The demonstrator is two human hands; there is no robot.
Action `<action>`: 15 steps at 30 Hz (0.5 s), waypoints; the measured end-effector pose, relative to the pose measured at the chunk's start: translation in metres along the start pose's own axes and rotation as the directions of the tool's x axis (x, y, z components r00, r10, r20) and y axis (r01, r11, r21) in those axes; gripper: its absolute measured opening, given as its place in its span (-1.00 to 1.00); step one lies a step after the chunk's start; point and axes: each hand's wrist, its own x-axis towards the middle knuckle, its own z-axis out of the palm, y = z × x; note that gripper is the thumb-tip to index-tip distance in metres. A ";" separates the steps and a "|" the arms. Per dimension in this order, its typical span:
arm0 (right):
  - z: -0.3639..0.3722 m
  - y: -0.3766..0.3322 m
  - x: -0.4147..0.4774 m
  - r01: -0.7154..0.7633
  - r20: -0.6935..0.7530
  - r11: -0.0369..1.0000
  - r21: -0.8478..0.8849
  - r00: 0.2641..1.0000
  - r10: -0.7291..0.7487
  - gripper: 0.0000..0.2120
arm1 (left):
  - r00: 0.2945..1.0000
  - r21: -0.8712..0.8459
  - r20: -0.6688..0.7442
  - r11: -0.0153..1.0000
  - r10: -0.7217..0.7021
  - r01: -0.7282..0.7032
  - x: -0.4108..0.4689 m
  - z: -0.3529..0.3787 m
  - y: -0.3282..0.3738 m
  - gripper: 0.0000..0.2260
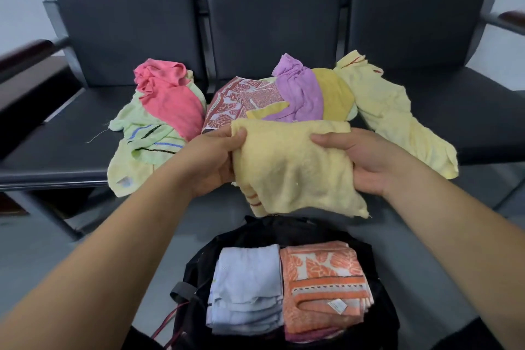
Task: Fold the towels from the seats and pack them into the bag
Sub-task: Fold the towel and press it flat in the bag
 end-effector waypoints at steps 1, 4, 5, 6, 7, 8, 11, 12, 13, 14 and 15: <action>0.000 -0.001 0.000 -0.014 -0.032 1.000 -0.022 0.999 0.013 -0.51 | 0.999 -0.048 -0.023 0.999 -0.024 0.023 0.001 0.005 0.001 -0.80; -0.002 -0.001 -0.001 0.014 -0.143 0.993 -0.117 0.989 -0.031 -0.73 | 0.993 -0.143 0.015 0.982 -0.121 0.122 0.000 0.013 0.003 -0.79; -0.003 0.000 -0.001 0.038 -0.179 0.987 -0.155 0.982 -0.066 -0.80 | 0.991 -0.129 0.045 0.983 -0.129 0.134 -0.001 0.014 0.002 -0.77; -0.005 0.000 -0.001 0.052 -0.212 0.982 -0.179 0.973 -0.090 -0.84 | 0.992 -0.097 0.060 0.988 -0.112 0.117 -0.002 0.015 -0.001 -0.72; -0.007 0.000 -0.001 0.060 -0.235 0.980 -0.188 0.966 -0.105 -0.85 | 0.995 -0.049 0.055 0.995 -0.086 0.088 -0.001 0.014 -0.004 -0.65; -0.008 0.000 -0.001 0.063 -0.256 0.981 -0.183 0.960 -0.109 -0.85 | 0.998 0.013 0.030 0.998 -0.054 0.053 0.001 0.013 -0.007 -0.52; -0.014 -0.002 -0.003 0.100 -0.285 0.983 -0.153 0.948 -0.141 -0.65 | 0.987 0.370 -0.083 0.924 0.135 -0.096 0.008 0.009 -0.016 -0.37; -0.017 -0.001 -0.003 0.119 -0.267 0.983 -0.141 0.951 -0.153 -0.53 | 0.979 0.490 -0.071 0.861 0.191 -0.133 0.010 0.009 -0.018 -0.53; -0.019 -0.001 -0.006 0.130 -0.214 0.982 -0.136 0.964 -0.158 -0.47 | 0.975 0.560 -0.071 0.818 0.210 -0.136 0.011 0.010 -0.020 -0.70; -0.022 0.000 -0.007 0.128 -0.134 0.981 -0.148 0.980 -0.148 -0.45 | 0.977 0.553 -0.072 0.823 0.200 -0.128 0.013 0.010 -0.023 -0.82; -0.024 0.002 -0.009 0.114 -0.043 0.975 -0.192 0.991 -0.125 -0.45 | 0.982 0.499 -0.066 0.858 0.176 -0.120 0.014 0.011 -0.025 -0.88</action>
